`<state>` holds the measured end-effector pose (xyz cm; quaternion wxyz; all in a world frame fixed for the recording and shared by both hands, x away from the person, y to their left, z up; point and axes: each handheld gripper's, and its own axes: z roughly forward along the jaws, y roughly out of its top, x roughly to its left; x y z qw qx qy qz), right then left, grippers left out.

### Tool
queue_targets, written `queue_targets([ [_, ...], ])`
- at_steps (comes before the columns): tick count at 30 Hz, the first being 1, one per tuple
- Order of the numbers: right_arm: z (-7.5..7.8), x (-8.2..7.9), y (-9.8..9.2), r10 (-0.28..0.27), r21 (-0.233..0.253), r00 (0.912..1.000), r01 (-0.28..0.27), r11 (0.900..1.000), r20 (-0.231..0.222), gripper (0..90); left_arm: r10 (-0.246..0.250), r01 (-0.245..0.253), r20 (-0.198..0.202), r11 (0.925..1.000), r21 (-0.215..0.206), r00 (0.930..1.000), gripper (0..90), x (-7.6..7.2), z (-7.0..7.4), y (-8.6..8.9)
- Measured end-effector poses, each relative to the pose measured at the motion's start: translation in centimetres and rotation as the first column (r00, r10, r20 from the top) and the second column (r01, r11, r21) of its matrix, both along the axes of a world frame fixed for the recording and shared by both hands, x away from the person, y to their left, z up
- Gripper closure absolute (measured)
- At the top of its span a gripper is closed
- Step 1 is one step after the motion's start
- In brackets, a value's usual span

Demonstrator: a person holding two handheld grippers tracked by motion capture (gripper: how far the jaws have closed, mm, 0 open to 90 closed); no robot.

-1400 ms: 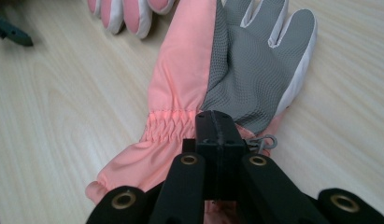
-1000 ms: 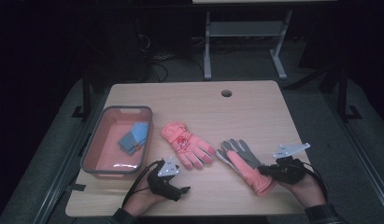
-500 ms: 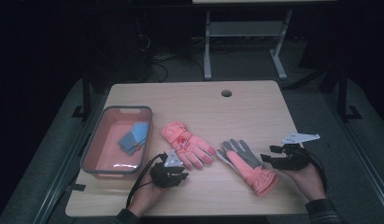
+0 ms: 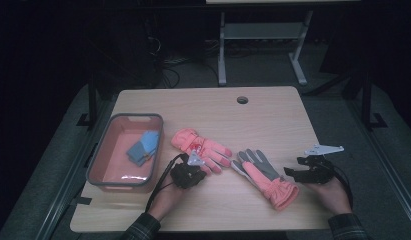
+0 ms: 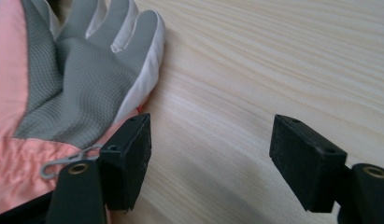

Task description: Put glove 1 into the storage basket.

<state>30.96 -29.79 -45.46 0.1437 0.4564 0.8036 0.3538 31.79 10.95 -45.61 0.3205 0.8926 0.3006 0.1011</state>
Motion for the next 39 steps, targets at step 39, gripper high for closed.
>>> queue_targets([
  [39,-0.5,0.0,0.2,-0.012,-0.017,0.9999,0.012,1.0,0.005,22.3,0.227,-0.222,0.113,0.9736,-0.053,0.9673,89.4,10.7,4.3,0.7],
])
